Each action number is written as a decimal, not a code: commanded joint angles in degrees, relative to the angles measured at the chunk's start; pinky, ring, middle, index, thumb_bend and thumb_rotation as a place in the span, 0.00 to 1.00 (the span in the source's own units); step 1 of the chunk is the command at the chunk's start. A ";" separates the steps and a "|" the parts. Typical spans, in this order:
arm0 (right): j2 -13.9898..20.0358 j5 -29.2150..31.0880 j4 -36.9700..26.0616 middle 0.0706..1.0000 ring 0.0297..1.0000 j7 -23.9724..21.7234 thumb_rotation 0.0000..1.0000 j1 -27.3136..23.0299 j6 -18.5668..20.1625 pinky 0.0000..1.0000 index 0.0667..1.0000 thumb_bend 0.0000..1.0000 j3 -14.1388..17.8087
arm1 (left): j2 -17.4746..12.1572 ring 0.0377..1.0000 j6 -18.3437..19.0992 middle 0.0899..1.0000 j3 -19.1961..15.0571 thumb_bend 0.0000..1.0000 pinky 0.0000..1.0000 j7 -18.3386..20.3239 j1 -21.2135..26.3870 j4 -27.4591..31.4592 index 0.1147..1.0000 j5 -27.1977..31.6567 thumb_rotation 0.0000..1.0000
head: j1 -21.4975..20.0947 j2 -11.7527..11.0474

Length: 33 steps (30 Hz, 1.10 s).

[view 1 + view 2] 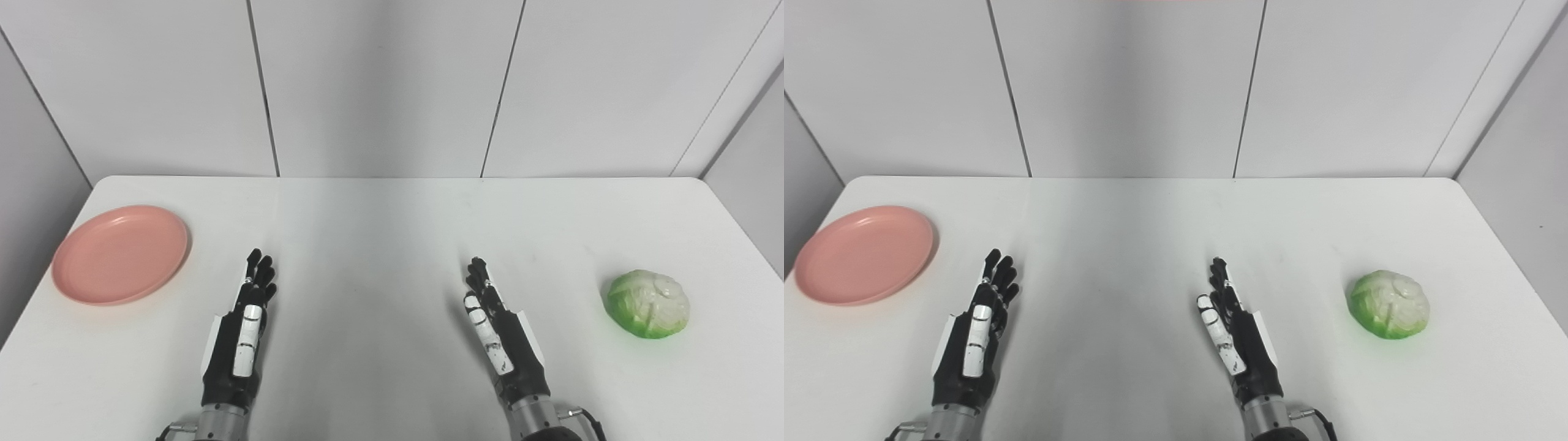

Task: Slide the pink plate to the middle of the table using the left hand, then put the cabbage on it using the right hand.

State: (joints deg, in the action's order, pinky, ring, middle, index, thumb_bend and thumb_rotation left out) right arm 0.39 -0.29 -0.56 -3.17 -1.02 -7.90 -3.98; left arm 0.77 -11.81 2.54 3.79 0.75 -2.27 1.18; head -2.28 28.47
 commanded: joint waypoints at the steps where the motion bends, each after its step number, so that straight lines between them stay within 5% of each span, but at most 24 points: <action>1: -0.26 -0.24 -0.23 1.00 1.00 0.45 0.86 -1.29 0.50 1.00 1.00 0.65 0.32 | -0.59 1.00 -0.22 1.00 0.34 0.61 1.00 0.54 -0.73 0.63 1.00 -0.09 1.00 | 0.06 0.06; 9: 0.45 0.47 -2.80 1.00 1.00 0.37 0.87 -2.22 3.28 1.00 1.00 0.63 1.77 | -0.23 1.00 2.60 1.00 1.89 0.60 1.00 1.11 -1.00 3.30 1.00 -0.66 1.00 | 2.83 4.85; 12: 1.19 1.20 -5.23 1.00 1.00 -0.04 0.87 -2.64 5.40 1.00 1.00 0.64 2.64 | 0.23 1.00 5.06 1.00 2.91 0.60 1.00 0.79 -0.90 6.00 1.00 -1.92 1.00 | 5.34 8.97; 18: 2.22 2.52 -10.33 1.00 1.00 -0.36 0.85 -2.42 10.85 1.00 1.00 0.67 3.60 | 2.35 1.00 12.07 1.00 3.46 0.58 1.00 -0.30 -1.18 11.85 1.00 -2.43 1.00 | 6.62 11.59; 26: 2.72 3.64 -10.97 1.00 1.00 -0.70 0.85 -2.19 12.66 1.00 1.00 0.70 3.70 | 2.77 1.00 13.41 1.00 3.52 0.57 1.00 -0.21 -1.20 12.08 1.00 -2.18 1.00 | 7.57 10.59; 30: 3.18 3.84 -9.76 1.00 1.00 -1.26 0.86 -1.87 11.43 1.00 1.00 0.70 3.82 | 2.80 1.00 12.38 1.00 3.57 0.58 1.00 -0.53 -1.15 10.95 1.00 -2.47 1.00 | 9.74 8.70; 33: 3.69 6.58 -8.32 1.00 1.00 -2.69 0.84 -1.50 10.59 1.00 1.00 0.71 4.62 | 2.86 1.00 10.78 1.00 2.39 0.56 1.00 -1.34 0.79 9.81 1.00 -2.00 1.00 | 15.60 5.00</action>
State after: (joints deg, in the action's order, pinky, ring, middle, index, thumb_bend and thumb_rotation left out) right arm 3.65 4.50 -8.60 -4.86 -2.26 5.31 -0.17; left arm 3.20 1.69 5.28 3.16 -1.08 6.60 -1.08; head 13.33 33.42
